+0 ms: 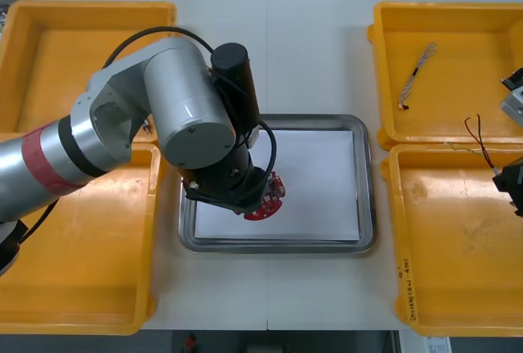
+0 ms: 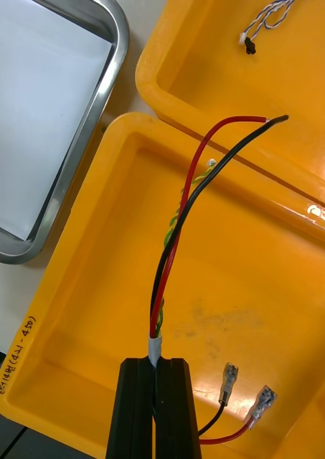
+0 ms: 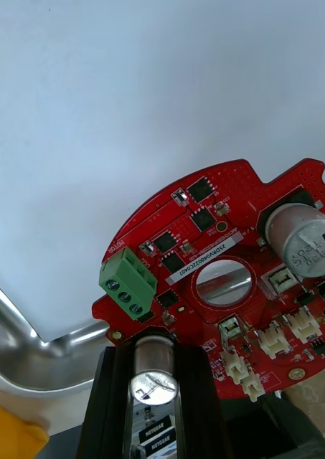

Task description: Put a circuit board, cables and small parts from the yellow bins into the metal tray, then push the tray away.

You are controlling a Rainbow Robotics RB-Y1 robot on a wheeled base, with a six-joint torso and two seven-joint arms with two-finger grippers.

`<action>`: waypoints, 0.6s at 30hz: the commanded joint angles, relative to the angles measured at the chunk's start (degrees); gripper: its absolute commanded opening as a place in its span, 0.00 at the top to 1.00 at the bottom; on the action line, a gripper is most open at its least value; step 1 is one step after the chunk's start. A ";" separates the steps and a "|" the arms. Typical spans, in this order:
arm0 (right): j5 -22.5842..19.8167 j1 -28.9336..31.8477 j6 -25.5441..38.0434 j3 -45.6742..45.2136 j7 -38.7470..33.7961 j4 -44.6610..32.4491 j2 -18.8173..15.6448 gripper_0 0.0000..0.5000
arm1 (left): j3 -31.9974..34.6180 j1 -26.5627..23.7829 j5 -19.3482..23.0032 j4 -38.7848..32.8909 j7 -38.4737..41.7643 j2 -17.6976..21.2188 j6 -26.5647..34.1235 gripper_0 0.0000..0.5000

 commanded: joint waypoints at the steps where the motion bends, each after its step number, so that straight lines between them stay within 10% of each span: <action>1: -0.52 -1.16 0.18 0.51 1.92 -1.38 -2.00 1.00 | -1.84 -2.16 -1.07 1.99 0.45 -0.46 -1.51 1.00; 18: -1.31 -1.16 0.18 0.51 1.84 -1.47 -2.00 1.00 | -6.41 -0.84 -1.24 2.60 -1.14 3.32 -5.47 0.99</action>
